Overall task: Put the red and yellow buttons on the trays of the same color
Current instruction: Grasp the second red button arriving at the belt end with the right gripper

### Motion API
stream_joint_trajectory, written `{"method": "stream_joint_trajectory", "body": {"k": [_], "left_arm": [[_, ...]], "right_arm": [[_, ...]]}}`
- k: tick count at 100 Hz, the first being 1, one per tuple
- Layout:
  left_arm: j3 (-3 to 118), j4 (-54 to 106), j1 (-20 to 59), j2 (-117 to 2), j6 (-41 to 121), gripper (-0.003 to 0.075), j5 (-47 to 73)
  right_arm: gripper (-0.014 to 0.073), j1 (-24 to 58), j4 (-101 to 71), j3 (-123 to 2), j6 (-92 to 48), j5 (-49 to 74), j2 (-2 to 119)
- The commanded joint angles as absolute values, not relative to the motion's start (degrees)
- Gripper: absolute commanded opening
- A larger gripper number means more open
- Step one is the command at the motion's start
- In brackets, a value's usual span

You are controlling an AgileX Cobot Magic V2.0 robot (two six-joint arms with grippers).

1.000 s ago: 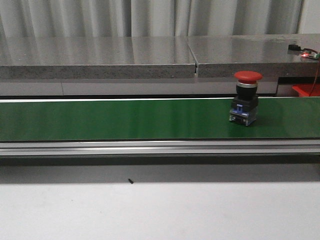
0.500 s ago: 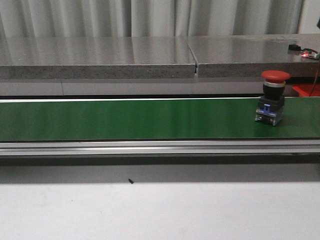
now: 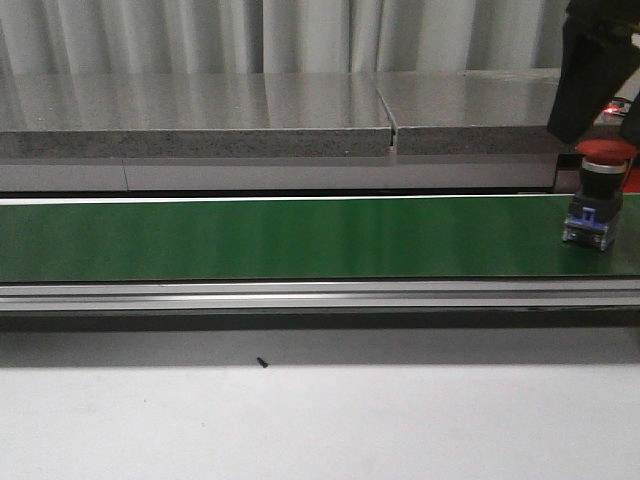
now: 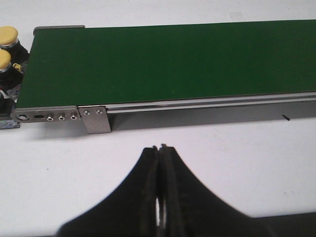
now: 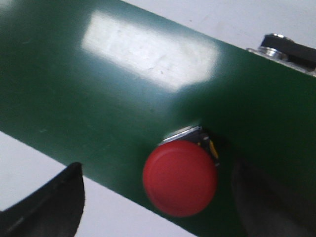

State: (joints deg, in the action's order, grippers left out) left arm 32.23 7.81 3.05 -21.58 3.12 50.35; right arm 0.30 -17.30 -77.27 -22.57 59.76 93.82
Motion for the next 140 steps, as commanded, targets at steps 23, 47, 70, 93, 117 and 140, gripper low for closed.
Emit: {"method": "stream_joint_trajectory", "body": {"k": [23, 47, 70, 93, 117, 140], "left_arm": [[33.80, 8.50, 3.58, -22.05, 3.00, -0.0020, 46.85], [33.80, 8.50, 3.58, -22.05, 3.00, -0.0020, 46.85], [33.80, 8.50, 3.58, -22.05, 3.00, -0.0020, 46.85], [33.80, 8.50, 3.58, -22.05, 3.00, -0.0020, 46.75], [33.80, 8.50, 3.58, -22.05, 3.00, -0.0020, 46.75], [33.80, 8.50, 3.58, -22.05, 3.00, -0.0020, 46.75]], "right_arm": [[0.0443, -0.02, -13.36, -78.55, -21.84, 57.80, 94.79], [0.0088, -0.02, -12.74, -78.55, -21.84, 58.13, 94.67], [0.0049, -1.77, -12.46, -80.56, -21.84, 59.24, 93.54], [0.0049, -10.99, -12.51, -83.81, -19.64, 57.23, 92.95], [0.0049, -21.70, -13.32, -83.81, -16.39, 51.08, 95.04], [0.0049, -28.21, -18.79, -83.81, -14.55, 45.88, 98.78]]}}
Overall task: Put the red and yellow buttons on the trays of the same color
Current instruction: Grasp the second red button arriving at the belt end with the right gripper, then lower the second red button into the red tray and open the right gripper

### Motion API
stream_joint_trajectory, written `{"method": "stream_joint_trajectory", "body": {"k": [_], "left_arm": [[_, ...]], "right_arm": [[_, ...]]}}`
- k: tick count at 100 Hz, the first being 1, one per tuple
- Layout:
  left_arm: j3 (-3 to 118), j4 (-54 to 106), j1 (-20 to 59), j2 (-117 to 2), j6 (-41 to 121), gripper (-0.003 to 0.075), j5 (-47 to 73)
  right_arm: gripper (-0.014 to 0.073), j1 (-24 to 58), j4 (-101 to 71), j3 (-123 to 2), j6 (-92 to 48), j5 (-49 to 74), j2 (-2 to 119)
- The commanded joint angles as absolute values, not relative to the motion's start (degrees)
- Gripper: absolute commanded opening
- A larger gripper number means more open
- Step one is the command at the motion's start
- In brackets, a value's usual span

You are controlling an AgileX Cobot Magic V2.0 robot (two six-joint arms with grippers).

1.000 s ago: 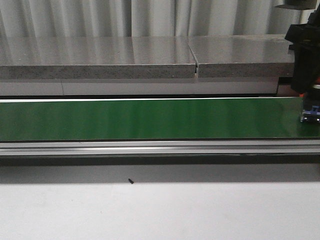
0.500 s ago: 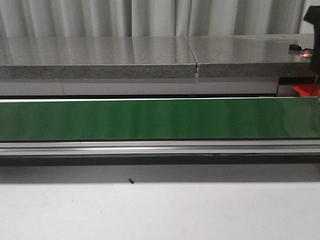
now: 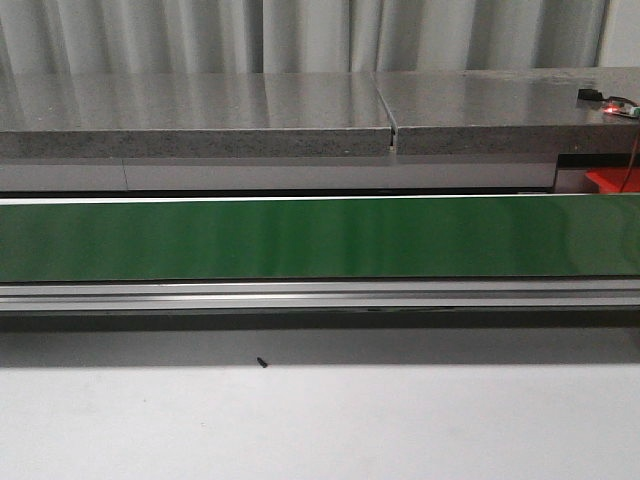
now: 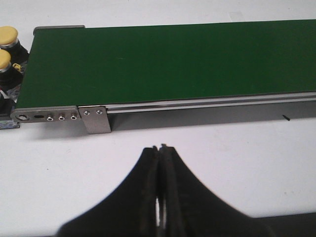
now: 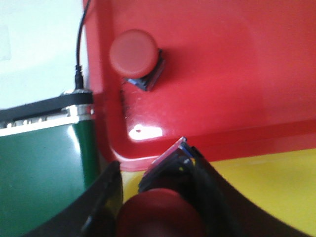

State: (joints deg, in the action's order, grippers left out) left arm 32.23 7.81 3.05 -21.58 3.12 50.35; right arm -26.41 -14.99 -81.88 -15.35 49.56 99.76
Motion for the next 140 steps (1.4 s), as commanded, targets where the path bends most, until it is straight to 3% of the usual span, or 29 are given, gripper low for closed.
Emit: {"method": "stream_joint_trajectory", "body": {"k": [1, 43, 133, 140], "left_arm": [[33.80, 8.50, 3.58, -22.05, 3.00, -0.0020, 46.75], [33.80, 8.50, 3.58, -22.05, 3.00, -0.0020, 46.75], [33.80, 8.50, 3.58, -22.05, 3.00, -0.0020, 46.75], [33.80, 8.50, 3.58, -22.05, 3.00, -0.0020, 46.75]], "right_arm": [[0.0049, -28.50, -19.07, -83.81, -14.55, 45.64, 99.13], [0.0049, -30.47, -23.17, -84.68, -14.55, 38.26, 108.46], [0.0049, -30.47, -27.38, -88.57, -14.59, 27.55, 113.55], [0.0078, -30.47, -27.45, -88.57, -15.03, 27.54, 114.05]]}}
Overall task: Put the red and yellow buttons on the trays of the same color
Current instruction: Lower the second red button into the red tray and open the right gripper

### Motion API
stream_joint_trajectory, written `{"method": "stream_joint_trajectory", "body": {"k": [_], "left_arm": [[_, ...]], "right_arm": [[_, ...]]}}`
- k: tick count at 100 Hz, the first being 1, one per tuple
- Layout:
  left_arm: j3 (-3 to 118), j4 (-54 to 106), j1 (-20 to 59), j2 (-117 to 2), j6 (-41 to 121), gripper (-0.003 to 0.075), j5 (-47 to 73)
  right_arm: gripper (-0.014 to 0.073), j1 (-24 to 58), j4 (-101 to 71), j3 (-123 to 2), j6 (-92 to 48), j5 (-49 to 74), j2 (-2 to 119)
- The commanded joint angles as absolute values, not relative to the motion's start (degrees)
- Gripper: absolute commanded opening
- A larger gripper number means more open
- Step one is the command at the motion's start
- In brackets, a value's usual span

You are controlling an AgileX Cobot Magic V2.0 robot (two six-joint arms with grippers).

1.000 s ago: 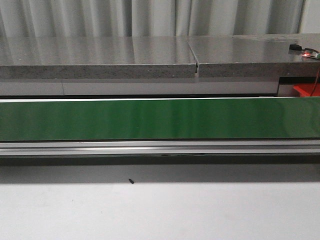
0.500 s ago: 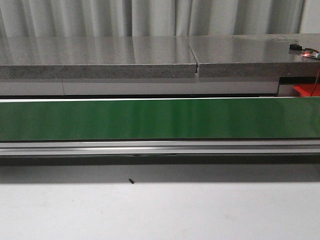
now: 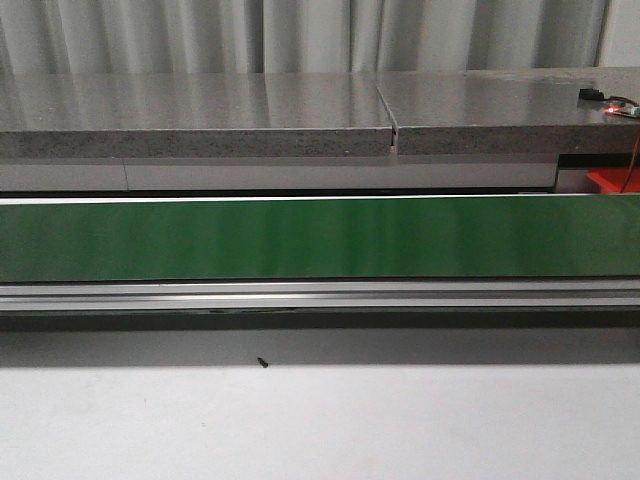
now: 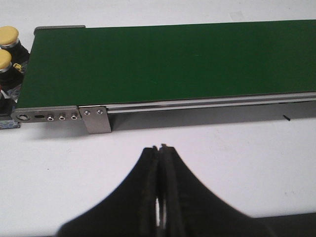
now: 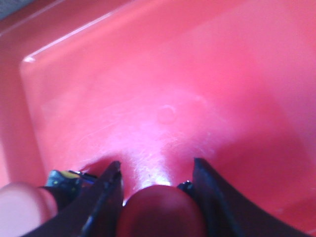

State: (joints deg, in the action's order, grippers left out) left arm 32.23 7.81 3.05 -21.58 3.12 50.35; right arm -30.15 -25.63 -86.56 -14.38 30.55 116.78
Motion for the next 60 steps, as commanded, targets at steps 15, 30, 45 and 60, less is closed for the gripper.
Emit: {"method": "stream_joint_trajectory", "body": {"k": [15, 30, 45, 60], "left_arm": [[33.80, 8.50, 3.58, -22.05, 3.00, -0.0020, 46.75], [33.80, 8.50, 3.58, -22.05, 3.00, -0.0020, 46.75], [33.80, 8.50, 3.58, -22.05, 3.00, -0.0020, 46.75], [33.80, 8.50, 3.58, -22.05, 3.00, -0.0020, 46.75]], "right_arm": [[0.0428, -30.47, -27.45, -88.57, -15.61, 27.54, 114.24], [0.0643, -30.55, -27.50, -88.57, -15.61, 28.03, 113.65], [0.0549, -30.86, -26.27, -88.37, -15.65, 29.34, 111.32], [0.0412, -30.86, -24.04, -86.13, -16.13, 29.49, 106.50]]}}
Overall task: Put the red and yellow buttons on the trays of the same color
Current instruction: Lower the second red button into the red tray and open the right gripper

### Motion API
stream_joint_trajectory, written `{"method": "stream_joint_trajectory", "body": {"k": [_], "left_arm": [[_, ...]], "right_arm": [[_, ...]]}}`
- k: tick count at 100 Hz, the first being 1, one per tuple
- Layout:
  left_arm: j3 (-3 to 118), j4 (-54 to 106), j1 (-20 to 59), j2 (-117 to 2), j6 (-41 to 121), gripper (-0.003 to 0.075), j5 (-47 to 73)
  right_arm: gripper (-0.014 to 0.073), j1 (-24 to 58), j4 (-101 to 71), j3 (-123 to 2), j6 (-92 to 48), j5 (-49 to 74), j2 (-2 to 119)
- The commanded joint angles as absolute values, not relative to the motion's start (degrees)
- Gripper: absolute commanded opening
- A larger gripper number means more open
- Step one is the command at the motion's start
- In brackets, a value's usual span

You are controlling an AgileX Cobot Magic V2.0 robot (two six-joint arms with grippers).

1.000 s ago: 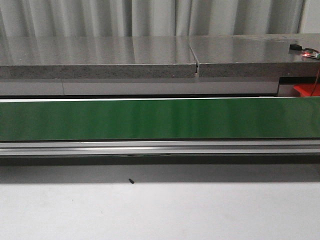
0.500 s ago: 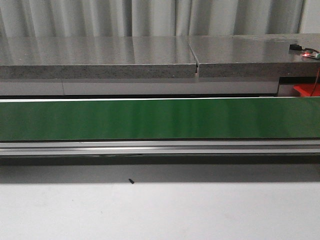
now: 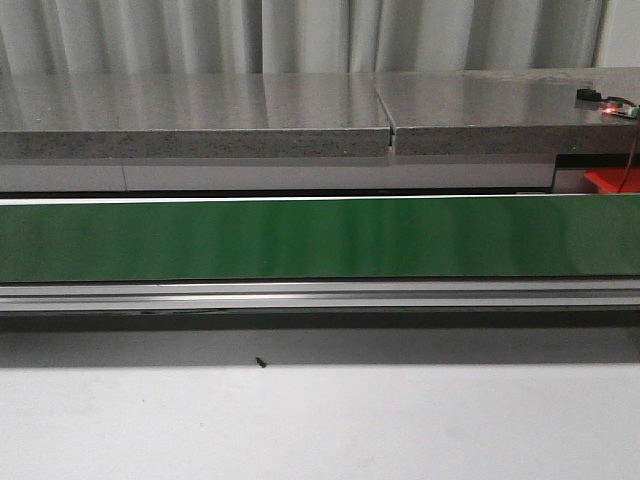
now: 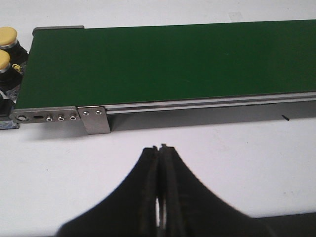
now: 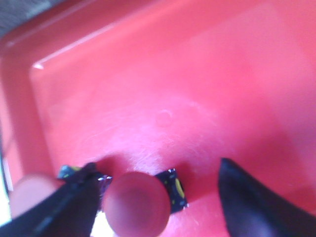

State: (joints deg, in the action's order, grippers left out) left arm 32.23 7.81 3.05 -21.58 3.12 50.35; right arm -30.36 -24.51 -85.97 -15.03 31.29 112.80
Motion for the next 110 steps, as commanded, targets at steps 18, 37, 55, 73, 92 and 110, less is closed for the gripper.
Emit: {"method": "stream_joint_trajectory", "body": {"k": [18, 37, 55, 73, 92, 110], "left_arm": [[33.80, 8.50, 3.58, -22.05, 3.00, -0.0020, 46.75], [33.80, 8.50, 3.58, -22.05, 3.00, -0.0020, 46.75], [33.80, 8.50, 3.58, -22.05, 3.00, -0.0020, 46.75], [33.80, 8.50, 3.58, -22.05, 3.00, -0.0020, 46.75], [33.80, 8.50, 3.58, -22.05, 3.00, -0.0020, 46.75], [33.80, 8.50, 3.58, -22.05, 3.00, -0.0020, 46.75]], "right_arm": [[0.0031, -30.06, -23.25, -78.59, -20.75, 25.45, 98.60], [-0.0069, -27.98, -23.20, -70.13, -23.01, 21.40, 89.24], [-0.0069, -24.23, -21.52, -64.21, -23.77, 20.25, 80.38], [-0.0069, -18.02, -18.16, -58.52, -25.79, 20.30, 72.58], [-0.0069, -13.54, -18.22, -52.55, -25.79, 20.37, 65.89], [-0.0069, -10.98, -18.16, -47.85, -25.79, 21.79, 59.84]]}}
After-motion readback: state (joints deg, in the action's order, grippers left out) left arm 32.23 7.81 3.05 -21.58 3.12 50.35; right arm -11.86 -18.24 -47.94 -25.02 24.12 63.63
